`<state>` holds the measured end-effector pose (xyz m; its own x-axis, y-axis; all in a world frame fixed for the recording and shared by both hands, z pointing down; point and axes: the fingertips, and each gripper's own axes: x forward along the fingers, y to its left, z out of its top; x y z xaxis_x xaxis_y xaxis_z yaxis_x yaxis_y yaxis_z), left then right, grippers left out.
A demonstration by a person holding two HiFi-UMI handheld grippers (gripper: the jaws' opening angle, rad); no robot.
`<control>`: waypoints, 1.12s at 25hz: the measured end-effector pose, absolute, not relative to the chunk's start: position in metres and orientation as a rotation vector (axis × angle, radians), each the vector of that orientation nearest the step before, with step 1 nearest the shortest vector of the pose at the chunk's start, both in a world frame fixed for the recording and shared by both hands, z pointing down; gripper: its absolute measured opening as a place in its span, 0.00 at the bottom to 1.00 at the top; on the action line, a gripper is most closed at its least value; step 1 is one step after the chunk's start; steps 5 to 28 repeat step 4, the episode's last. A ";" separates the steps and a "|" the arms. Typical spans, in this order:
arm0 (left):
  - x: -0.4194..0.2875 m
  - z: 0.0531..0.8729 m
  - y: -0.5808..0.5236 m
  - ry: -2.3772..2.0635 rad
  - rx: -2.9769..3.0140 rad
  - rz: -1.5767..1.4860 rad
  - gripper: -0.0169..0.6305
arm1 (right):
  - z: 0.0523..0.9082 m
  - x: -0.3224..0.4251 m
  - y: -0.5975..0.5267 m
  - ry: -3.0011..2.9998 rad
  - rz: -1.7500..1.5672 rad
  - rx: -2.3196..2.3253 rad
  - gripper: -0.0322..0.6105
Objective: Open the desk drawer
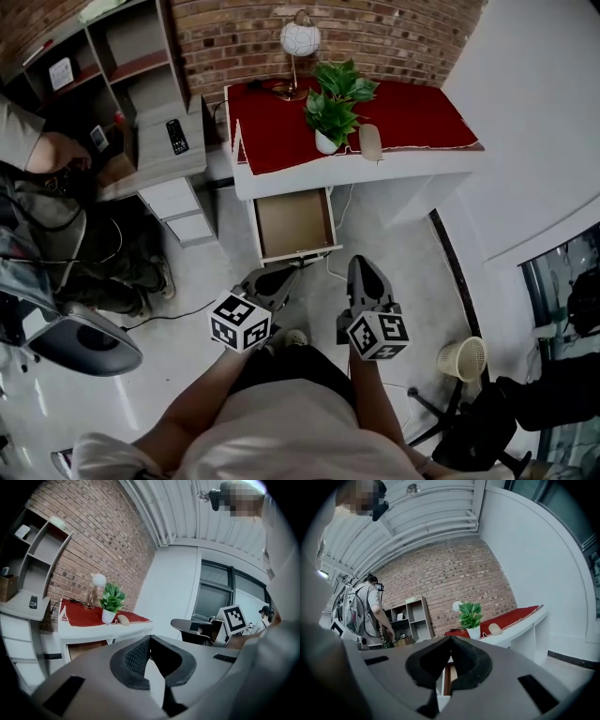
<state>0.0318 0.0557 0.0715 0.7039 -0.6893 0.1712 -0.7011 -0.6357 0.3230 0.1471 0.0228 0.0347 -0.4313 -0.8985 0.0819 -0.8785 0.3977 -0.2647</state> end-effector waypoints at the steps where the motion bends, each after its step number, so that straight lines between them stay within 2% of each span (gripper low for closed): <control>1: 0.031 0.072 0.056 -1.085 2.546 0.046 0.04 | 0.036 0.147 0.024 2.562 -0.416 -1.639 0.08; 28: 0.028 0.072 0.056 -1.090 2.548 0.052 0.04 | 0.036 0.146 0.023 2.549 -0.415 -1.661 0.08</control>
